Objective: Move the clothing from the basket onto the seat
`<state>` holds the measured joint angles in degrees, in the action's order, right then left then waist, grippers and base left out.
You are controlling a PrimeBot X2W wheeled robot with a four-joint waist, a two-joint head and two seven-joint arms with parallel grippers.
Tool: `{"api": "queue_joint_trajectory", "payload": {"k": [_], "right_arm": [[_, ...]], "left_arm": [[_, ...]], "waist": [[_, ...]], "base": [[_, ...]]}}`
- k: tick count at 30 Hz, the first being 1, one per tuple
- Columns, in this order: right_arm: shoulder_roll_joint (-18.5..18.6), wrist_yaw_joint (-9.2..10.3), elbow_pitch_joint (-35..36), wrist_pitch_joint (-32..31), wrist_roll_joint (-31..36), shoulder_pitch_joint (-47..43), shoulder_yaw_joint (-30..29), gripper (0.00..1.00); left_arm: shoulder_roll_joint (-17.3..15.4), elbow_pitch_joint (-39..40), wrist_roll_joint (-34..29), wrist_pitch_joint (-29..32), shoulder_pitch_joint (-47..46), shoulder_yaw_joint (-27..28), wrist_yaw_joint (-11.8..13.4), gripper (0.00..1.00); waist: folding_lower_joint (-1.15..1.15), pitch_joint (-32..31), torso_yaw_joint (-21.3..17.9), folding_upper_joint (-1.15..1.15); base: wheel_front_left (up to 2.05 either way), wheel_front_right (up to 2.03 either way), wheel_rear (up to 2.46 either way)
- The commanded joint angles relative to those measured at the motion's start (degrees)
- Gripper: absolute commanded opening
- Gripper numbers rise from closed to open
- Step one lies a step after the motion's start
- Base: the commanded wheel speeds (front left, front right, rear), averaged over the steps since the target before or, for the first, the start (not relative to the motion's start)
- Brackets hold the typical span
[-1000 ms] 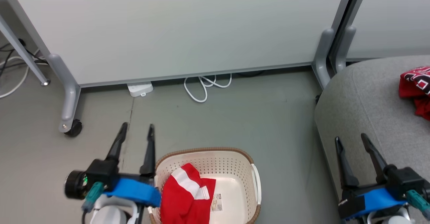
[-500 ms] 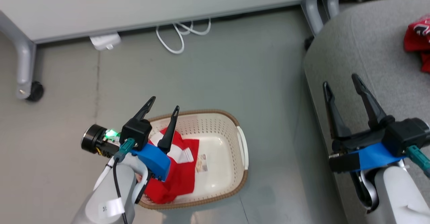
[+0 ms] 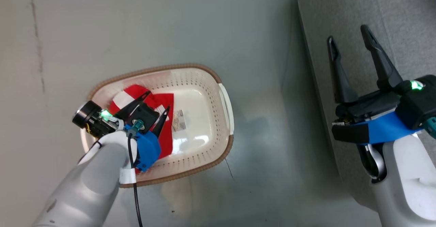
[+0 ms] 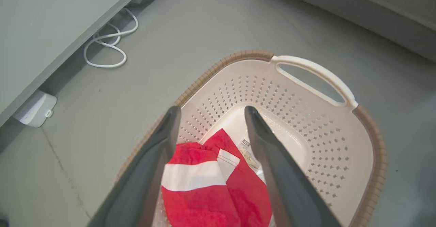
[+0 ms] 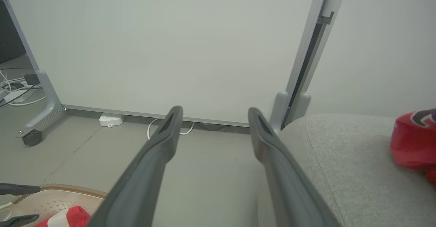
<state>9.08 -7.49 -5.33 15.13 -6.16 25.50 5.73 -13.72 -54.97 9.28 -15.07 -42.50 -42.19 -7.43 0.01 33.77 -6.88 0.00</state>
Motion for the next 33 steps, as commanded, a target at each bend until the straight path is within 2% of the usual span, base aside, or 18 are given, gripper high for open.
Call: {"api": "queue_joint_trajectory", "payload": {"k": [1, 8, 18, 24, 33], "right_arm": [[0.2, -0.01, 0.4, 0.0, -0.1, 1.3, 0.2, 1.0], [0.5, -0.01, 2.1, 0.0, -0.1, 5.4, 1.0, 1.0], [1.6, -0.01, 4.3, 0.0, 0.2, 8.9, 1.1, 1.0], [1.7, -0.01, 6.2, 0.0, 0.5, 9.6, 1.1, 1.0], [2.5, -0.01, 9.4, 0.0, 1.1, 9.6, 0.2, 1.0]], "left_arm": [[-0.5, -1.2, 0.1, -0.1, -1.4, -1.0, 0.0, 1.0], [-0.1, -10.0, 0.5, 2.3, -8.6, -10.7, 0.0, 1.0], [-0.7, -16.0, 3.3, 11.3, -16.1, -20.7, 0.0, 1.0], [-1.8, -17.4, 4.6, 15.9, -19.4, -24.1, 0.0, 1.0], [-2.5, -18.4, 6.0, 20.1, -23.7, -25.4, 0.0, 1.0]], "waist": [[-0.01, 4.1, -1.7, 0.0], [-0.01, 11.1, -2.9, 0.0], [-0.01, 19.1, -3.6, 0.0], [-0.01, 22.8, -4.1, 0.0], [-0.01, 28.1, -4.4, 0.0]], "base": [[0.0, 0.0, 0.0], [0.0, 0.0, 0.0], [0.0, 0.0, 0.0], [0.0, 0.0, 0.0], [0.0, 0.0, 0.0]]}}
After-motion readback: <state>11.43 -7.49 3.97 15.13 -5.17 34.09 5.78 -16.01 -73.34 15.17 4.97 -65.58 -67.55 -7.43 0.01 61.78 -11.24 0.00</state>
